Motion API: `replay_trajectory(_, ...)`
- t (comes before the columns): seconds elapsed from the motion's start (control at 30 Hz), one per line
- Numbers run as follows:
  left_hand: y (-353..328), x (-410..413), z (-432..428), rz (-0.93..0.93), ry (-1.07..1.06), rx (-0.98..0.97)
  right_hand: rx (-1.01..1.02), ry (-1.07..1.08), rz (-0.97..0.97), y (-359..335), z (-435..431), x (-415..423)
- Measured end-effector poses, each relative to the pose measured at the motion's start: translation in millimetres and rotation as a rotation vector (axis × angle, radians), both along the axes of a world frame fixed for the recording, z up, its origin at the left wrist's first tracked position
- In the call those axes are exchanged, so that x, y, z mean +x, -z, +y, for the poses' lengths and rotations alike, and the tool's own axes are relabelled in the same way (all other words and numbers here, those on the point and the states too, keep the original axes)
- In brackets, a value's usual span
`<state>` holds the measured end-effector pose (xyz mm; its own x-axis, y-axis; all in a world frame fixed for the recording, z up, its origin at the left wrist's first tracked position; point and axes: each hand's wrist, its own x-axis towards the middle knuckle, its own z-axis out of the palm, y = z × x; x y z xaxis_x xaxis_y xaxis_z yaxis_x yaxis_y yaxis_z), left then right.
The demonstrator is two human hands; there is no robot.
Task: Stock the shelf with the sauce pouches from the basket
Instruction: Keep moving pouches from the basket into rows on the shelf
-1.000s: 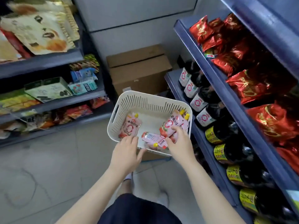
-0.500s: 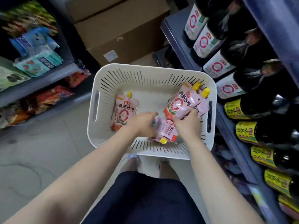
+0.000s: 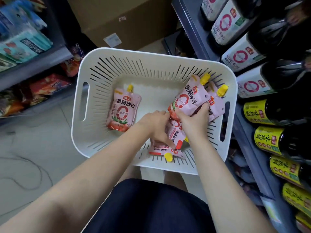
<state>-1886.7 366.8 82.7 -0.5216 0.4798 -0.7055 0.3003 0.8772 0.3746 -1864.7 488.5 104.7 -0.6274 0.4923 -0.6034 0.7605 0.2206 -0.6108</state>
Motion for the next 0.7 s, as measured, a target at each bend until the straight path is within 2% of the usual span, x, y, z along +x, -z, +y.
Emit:
replay_trajectory(0.1, -4, 5, 3, 0.004, 0.014, -0.043, 0.052, -0.044, -0.058, 11, 0, -11)
replay_trajectory(0.23, -10, 19, 19, 0.249, 0.291, -0.183, 0.123, -0.024, -0.01, 20, -1, -14)
replay_trajectory(0.37, -10, 25, 19, 0.285, 0.358, -0.08, 0.16, -0.096, 0.017, 20, -2, -13)
replay_trajectory(0.47, -16, 25, 21, 0.299, 0.505, 0.049, 0.178, -0.119, 0.039, 15, 1, -12)
replay_trajectory(0.57, -20, 24, 16, 0.368, 0.646, 0.028, 0.173, -0.125, 0.149, 5, 5, -6)
replay_trajectory(0.7, -26, 10, -16, 0.307, 0.607, 0.069, 0.158, -0.221, 0.183, -9, 11, 3)
